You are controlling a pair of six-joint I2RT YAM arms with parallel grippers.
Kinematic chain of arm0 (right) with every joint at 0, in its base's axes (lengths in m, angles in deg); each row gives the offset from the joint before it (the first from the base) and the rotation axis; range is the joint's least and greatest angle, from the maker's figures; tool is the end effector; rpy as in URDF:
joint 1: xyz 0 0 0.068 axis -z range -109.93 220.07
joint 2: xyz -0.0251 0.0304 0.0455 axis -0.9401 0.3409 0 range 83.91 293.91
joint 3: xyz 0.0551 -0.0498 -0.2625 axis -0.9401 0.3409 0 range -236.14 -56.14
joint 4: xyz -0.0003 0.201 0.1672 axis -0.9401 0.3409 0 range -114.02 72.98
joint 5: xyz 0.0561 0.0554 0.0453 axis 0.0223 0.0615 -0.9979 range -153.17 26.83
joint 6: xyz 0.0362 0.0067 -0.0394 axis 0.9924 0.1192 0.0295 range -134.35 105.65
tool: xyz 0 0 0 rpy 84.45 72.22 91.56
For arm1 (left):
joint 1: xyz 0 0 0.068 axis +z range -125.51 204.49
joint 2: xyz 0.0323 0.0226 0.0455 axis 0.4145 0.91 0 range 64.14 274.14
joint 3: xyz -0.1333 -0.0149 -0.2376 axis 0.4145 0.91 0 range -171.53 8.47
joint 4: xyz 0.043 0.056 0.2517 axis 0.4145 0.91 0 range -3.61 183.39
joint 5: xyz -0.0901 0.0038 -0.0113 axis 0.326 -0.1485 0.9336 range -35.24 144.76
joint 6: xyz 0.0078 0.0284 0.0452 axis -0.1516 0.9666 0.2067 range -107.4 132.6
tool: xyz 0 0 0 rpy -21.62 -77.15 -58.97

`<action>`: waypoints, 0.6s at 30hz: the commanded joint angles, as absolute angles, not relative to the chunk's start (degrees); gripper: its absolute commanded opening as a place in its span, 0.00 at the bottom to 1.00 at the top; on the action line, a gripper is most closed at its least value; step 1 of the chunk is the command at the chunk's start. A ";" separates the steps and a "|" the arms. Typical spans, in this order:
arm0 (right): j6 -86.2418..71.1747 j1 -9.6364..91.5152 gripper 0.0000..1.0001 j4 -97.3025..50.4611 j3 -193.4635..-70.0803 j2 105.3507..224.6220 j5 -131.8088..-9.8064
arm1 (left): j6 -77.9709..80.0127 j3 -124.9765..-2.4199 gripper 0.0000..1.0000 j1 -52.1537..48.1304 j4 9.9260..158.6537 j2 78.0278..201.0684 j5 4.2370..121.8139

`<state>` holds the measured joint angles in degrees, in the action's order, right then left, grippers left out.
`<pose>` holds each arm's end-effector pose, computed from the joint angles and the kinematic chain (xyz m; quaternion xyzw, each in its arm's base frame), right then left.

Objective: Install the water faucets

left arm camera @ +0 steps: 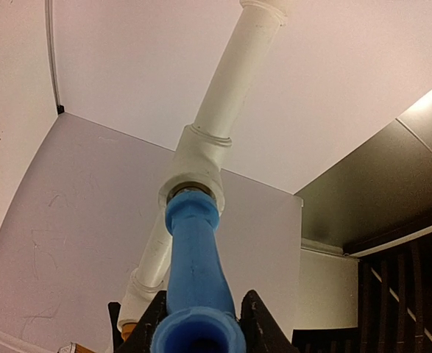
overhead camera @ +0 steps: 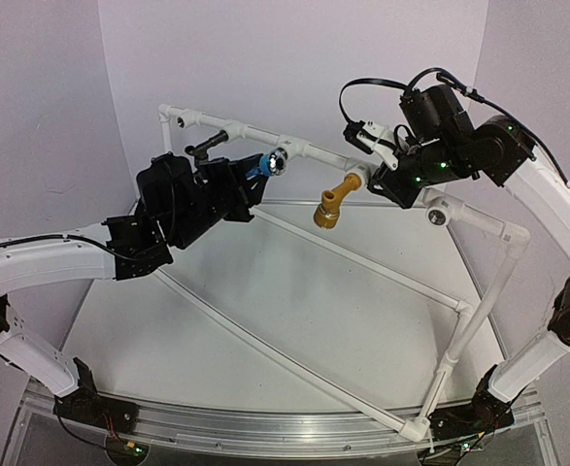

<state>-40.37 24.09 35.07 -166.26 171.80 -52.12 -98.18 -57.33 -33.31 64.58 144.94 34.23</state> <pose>0.2144 0.2122 0.4602 -0.4884 0.7455 -0.0076 0.4534 0.1899 -0.2781 0.3814 -0.4106 0.5252 -0.7205 0.1909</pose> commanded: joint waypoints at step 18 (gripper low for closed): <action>-39.75 23.84 0.00 39.02 -164.95 172.76 -56.18 | -89.70 -62.11 0.00 -28.85 76.15 145.55 37.97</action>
